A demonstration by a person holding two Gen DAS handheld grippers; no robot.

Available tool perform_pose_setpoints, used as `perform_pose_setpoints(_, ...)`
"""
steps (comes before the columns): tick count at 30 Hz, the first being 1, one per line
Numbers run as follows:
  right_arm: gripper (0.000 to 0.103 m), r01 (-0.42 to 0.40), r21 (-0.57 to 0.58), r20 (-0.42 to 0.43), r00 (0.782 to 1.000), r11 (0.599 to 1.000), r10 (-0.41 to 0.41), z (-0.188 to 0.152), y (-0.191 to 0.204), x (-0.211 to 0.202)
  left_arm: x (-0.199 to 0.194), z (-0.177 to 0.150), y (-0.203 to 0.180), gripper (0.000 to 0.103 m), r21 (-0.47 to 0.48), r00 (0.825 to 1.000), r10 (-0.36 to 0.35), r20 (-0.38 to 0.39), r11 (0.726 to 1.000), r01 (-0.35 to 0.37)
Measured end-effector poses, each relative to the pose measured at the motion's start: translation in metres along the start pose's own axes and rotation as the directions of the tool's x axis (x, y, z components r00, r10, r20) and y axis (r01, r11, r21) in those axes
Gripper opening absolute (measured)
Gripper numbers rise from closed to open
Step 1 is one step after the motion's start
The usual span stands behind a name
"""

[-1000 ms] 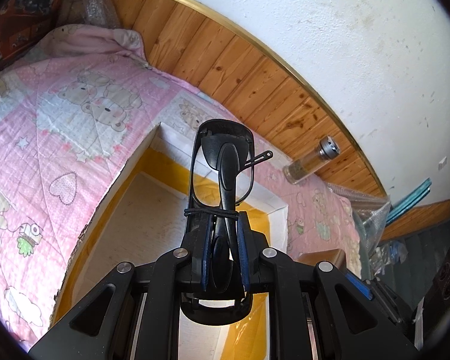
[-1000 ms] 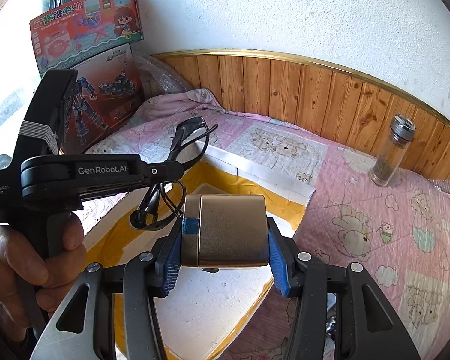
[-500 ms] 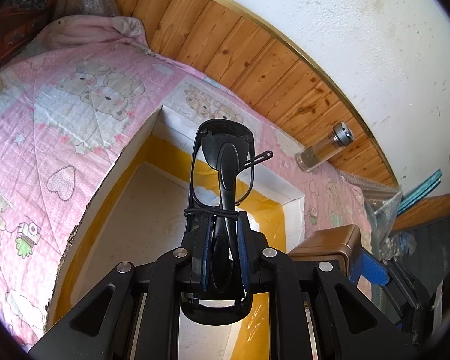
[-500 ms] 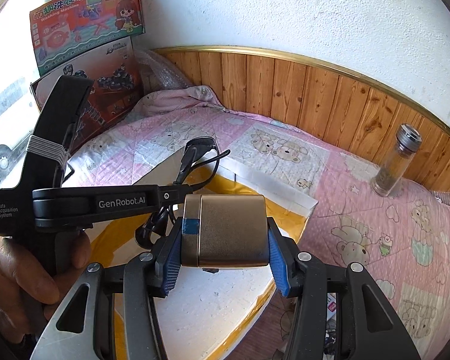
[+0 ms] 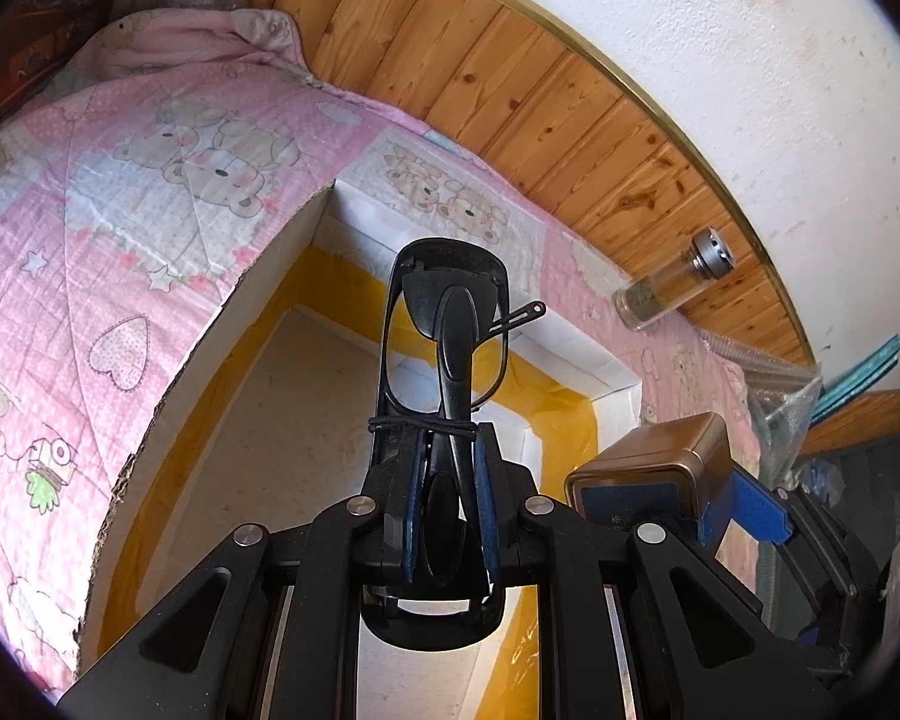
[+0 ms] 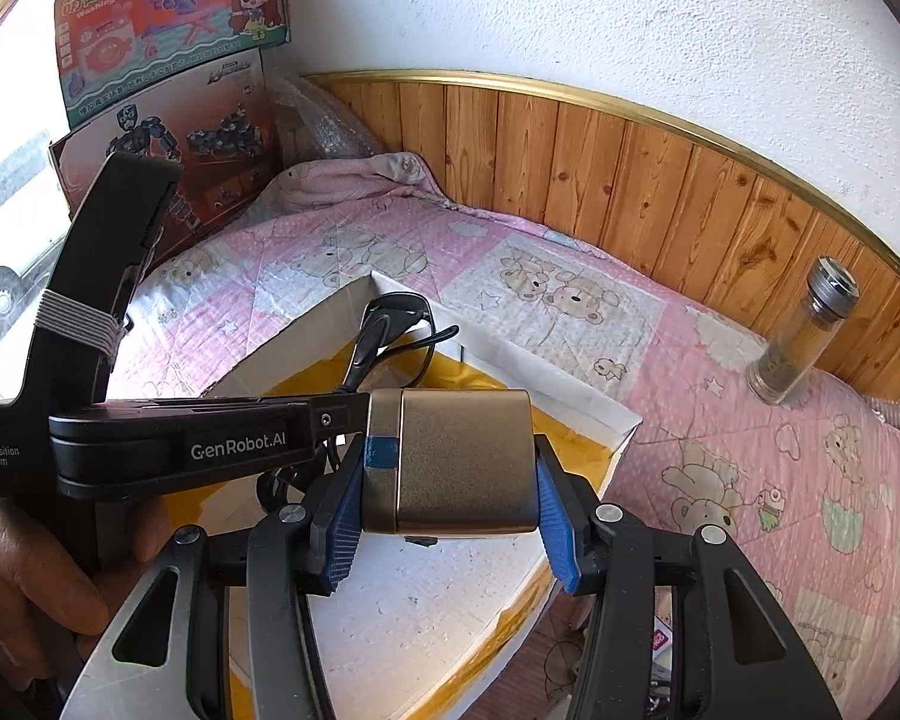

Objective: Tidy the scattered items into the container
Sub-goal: 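Carry glasses and gold box with both tools over into the white box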

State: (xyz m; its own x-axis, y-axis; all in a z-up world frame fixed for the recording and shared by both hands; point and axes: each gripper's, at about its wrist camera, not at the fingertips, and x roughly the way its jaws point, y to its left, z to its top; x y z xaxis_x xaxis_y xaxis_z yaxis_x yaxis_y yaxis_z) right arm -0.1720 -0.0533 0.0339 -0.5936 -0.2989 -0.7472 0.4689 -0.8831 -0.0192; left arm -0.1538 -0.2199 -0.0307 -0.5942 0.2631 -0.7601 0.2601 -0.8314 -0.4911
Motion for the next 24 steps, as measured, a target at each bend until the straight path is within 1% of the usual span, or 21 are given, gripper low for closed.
perform_pose_setpoints(6, 0.052, 0.005, -0.020, -0.023, 1.000, 1.000, -0.005, 0.003, -0.002, 0.010, 0.011, 0.002, 0.007, 0.016, -0.026, 1.000, 0.010, -0.024, 1.000, -0.010)
perform_pose_setpoints(12, 0.052, 0.003, -0.042, -0.046, 0.999, 0.999, -0.005, 0.005, -0.005, 0.020, 0.021, 0.002, 0.016, 0.016, -0.079, 0.999, 0.014, -0.045, 0.997, -0.018)
perform_pose_setpoints(24, 0.052, -0.019, -0.092, -0.114, 0.993, 0.996, 0.008, 0.004, -0.007, 0.044, 0.038, 0.002, 0.018, 0.016, -0.144, 0.996, 0.039, -0.082, 0.988, -0.050)
